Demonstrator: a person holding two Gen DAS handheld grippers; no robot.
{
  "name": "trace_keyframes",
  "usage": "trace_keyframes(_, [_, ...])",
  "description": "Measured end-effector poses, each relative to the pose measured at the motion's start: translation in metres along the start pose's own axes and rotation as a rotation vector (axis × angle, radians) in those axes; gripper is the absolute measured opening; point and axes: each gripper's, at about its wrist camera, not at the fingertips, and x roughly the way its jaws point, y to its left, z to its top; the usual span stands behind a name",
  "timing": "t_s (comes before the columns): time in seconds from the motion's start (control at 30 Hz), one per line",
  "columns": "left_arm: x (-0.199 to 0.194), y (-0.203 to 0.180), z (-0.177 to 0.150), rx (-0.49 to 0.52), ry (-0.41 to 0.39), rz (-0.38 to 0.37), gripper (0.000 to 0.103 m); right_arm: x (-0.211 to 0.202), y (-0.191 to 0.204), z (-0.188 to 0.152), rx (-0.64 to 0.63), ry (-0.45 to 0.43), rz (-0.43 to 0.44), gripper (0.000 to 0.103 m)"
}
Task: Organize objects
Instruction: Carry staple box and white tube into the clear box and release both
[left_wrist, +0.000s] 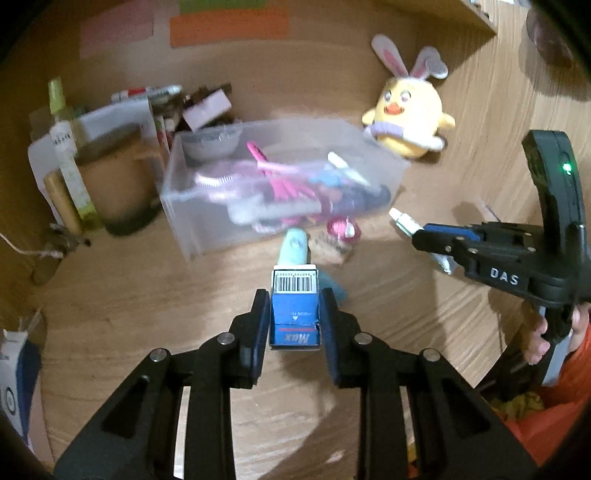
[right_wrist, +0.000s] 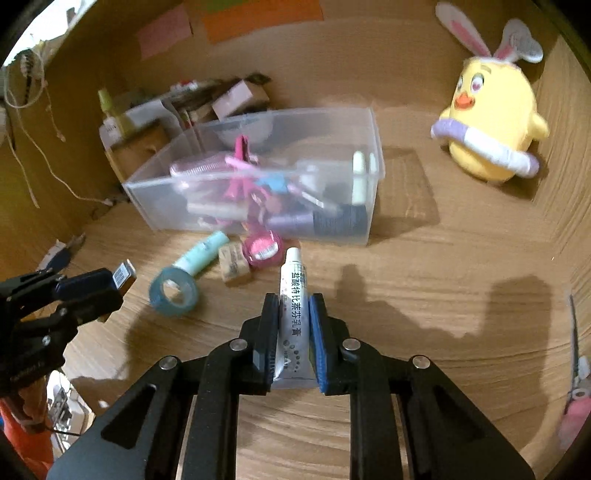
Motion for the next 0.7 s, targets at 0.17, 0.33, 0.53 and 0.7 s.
trace_keyframes(0.17, [-0.011,0.003,0.018,0.007,-0.065,0.025,0.027,-0.021,0.000,0.017,-0.003,-0.077,0.002,0.015])
trace_keyframes(0.33, [-0.015,0.011,0.042,-0.006,-0.116,0.045,0.027,-0.036,0.001,0.039,-0.014,-0.154,-0.002,0.015])
trace_keyframes(0.53, [-0.010,0.027,0.076,-0.040,-0.155,0.064,0.027,-0.042,0.000,0.065,-0.033,-0.220,-0.021,0.015])
trace_keyframes(0.7, [0.003,0.039,0.098,-0.066,-0.155,0.077,0.027,-0.035,-0.003,0.086,-0.041,-0.239,-0.030,0.015])
